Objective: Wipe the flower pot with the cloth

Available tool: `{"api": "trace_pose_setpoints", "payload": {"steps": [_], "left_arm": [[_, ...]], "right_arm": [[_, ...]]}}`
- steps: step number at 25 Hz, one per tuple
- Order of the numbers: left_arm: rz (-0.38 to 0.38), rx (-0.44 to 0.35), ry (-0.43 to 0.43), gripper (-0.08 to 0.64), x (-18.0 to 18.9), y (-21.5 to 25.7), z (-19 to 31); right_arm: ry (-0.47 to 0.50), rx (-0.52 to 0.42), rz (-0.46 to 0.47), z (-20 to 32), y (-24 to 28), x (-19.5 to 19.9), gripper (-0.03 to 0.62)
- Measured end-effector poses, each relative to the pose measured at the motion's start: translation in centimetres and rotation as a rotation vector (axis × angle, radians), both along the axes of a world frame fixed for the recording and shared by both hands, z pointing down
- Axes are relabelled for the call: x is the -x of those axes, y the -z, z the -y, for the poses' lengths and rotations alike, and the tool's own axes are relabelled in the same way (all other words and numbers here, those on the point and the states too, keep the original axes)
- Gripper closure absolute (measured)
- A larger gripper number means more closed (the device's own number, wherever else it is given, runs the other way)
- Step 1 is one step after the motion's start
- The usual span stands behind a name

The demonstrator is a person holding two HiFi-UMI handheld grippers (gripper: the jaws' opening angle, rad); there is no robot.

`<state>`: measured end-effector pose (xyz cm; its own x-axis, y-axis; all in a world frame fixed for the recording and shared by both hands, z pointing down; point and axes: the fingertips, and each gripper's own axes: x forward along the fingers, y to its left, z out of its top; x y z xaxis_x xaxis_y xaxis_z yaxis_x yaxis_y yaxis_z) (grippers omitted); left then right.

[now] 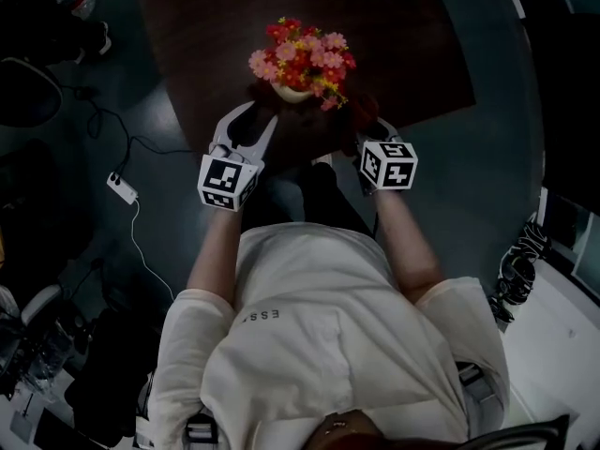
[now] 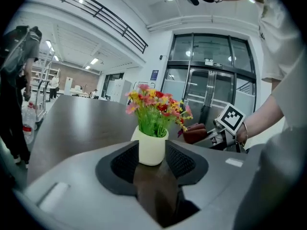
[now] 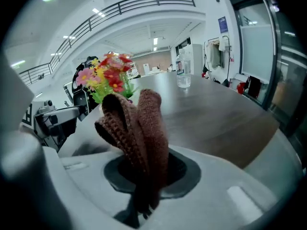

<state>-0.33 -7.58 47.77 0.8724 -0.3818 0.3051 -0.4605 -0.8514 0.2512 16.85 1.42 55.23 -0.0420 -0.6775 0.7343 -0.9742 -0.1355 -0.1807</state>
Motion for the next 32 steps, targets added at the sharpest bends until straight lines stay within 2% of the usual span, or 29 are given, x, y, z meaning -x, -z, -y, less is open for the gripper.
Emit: {"api": "trace_pose_setpoints", "payload": {"steps": [1,3,4,6,8,13,15,19,22,26,30,32], "left_arm": [[0.026,-0.009,-0.007,0.35,-0.7,-0.6,-0.2],[0.082,-0.051,-0.028,0.18,-2.0,-2.1,-0.4],[0.106,-0.075,-0.034,0.126,-2.7,-2.8,-0.4],[0.138,-0.108,-0.035,0.043,-4.0,-3.5,0.2],[0.155,-0.128,-0.041,0.001,-5.3,-4.0,1.2],[0.18,-0.134,-0.101,-0.023,-8.0,-5.1,2.7],[0.198,-0.122,-0.12,-0.021,-8.8,-5.8,3.0],[0.201,-0.102,-0.099,-0.008,-9.5,-6.3,3.8],[0.23,-0.088,-0.097,0.008,-9.6,-6.7,4.1],[0.255,-0.08,-0.094,-0.007,-9.7,-7.2,4.3],[0.364,-0.074,-0.144,-0.011,-10.1,-8.9,3.8],[0.381,-0.085,-0.172,0.0,-10.4,-9.2,3.7]], "right_arm": [[0.007,0.002,-0.005,0.0,0.0,-0.9,0.545],[0.025,-0.001,-0.012,0.3,0.1,-2.6,0.545],[0.038,-0.005,-0.014,0.5,0.2,-3.3,0.545],[0.073,-0.016,-0.017,1.1,0.2,-4.3,0.545],[0.106,-0.022,-0.017,1.9,0.1,-5.0,0.545],[0.159,-0.039,0.003,3.3,0.1,-5.7,0.545],[0.212,-0.049,-0.02,3.9,0.3,-5.5,0.545],[0.35,-0.081,-0.09,5.0,0.9,-4.6,0.545],[0.373,-0.089,-0.073,5.6,0.9,-4.3,0.545],[0.4,-0.087,-0.063,6.3,0.3,-4.3,0.545],[0.432,-0.083,-0.055,6.5,0.0,-4.2,0.545],[0.453,-0.081,-0.054,6.6,-0.1,-3.7,0.545]]}}
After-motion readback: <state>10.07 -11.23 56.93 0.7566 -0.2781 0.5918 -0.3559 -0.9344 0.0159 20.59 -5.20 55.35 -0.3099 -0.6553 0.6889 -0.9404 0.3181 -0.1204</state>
